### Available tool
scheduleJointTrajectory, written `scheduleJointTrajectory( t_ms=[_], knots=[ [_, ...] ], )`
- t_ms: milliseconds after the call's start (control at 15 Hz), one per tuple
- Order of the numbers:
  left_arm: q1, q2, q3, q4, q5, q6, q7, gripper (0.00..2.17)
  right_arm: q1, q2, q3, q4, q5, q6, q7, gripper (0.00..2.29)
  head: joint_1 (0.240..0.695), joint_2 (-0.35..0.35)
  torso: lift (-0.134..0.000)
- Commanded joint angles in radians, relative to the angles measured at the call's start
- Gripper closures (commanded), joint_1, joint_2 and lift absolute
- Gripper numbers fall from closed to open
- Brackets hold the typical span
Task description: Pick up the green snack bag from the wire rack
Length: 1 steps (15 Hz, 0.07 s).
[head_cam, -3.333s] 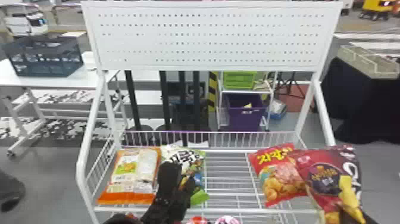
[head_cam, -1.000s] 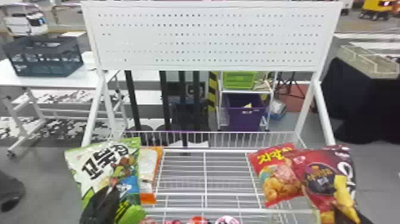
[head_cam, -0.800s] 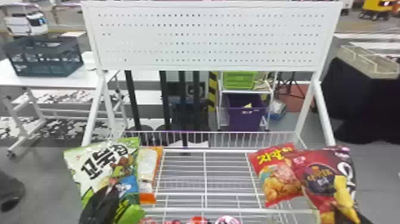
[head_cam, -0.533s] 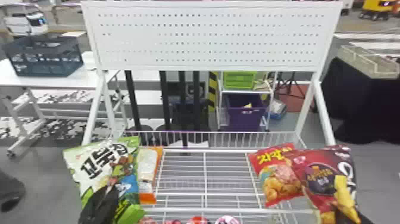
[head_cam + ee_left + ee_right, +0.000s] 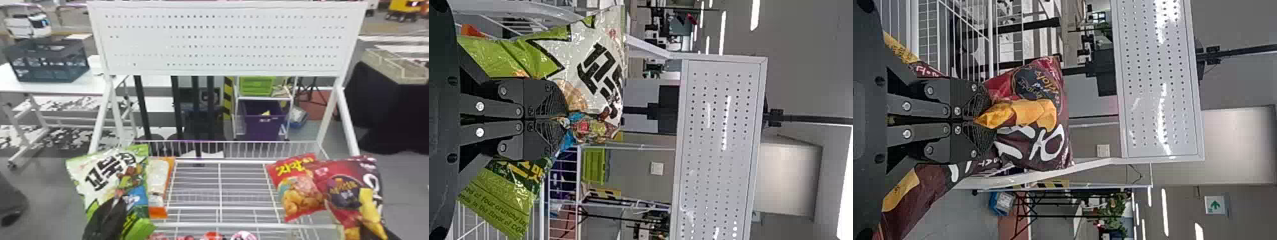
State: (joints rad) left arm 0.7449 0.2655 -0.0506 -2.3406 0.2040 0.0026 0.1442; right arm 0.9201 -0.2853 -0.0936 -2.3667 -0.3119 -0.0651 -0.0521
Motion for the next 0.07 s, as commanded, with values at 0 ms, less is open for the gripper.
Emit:
scheduleJointTrajectory(
  t_ms=[0],
  knots=[
    [0.004,0.000,0.000,0.000,0.000,-0.003,0.000,2.00,0.000,0.000,0.000,0.000,0.000,0.000,0.000,2.18,0.499,0.000,0.000]
  ],
)
